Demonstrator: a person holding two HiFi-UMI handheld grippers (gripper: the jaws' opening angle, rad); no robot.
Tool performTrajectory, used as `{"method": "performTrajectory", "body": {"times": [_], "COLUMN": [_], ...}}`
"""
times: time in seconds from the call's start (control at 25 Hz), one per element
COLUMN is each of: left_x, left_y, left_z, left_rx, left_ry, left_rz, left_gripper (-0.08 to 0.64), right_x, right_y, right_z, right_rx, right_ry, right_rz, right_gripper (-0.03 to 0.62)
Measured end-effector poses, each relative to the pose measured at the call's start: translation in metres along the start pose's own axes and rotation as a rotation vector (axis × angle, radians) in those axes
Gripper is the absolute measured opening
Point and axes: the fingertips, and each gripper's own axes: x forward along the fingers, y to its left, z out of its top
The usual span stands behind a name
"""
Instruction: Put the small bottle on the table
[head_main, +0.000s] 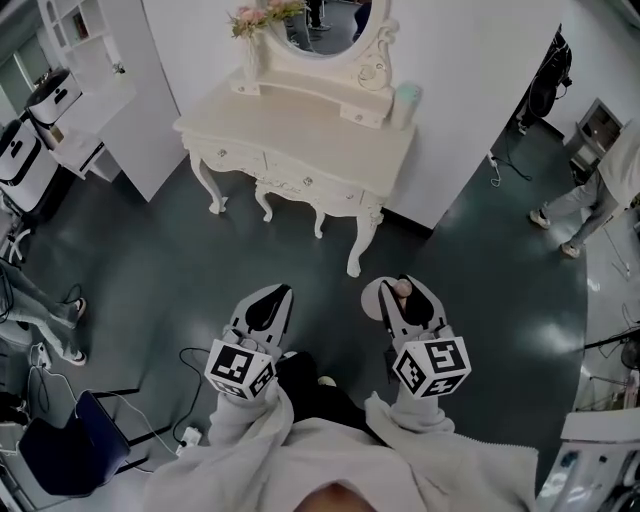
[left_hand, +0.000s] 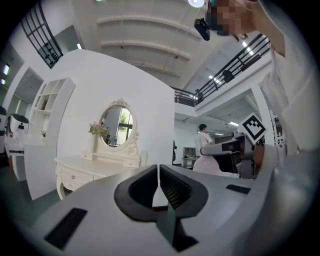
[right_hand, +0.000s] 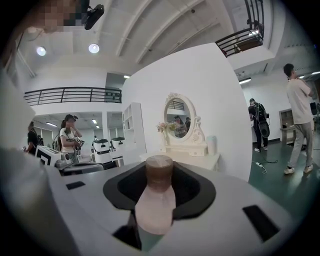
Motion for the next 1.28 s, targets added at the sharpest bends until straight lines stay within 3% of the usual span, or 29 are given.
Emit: {"method": "performTrajectory", "body": {"times": [0.52,1.28], "left_x": [0.043,0.129], "left_y": [0.006,0.098], "left_z": [0.001,0.031], "left_rx": [0.0,0.016], "left_ry": [0.003,-0.01], "left_rz": [-0.022,-0.016], "left_gripper": [0.028,0.028], "right_x": [0.02,0.139], "right_y": [-0.022,-0.048], "right_z": [0.003,0.049], "right_rx": [0.009,0.006], "right_ry": [0.002,-0.008], "right_rz": [0.0,-0.007], "right_gripper": [0.155,0.155]}}
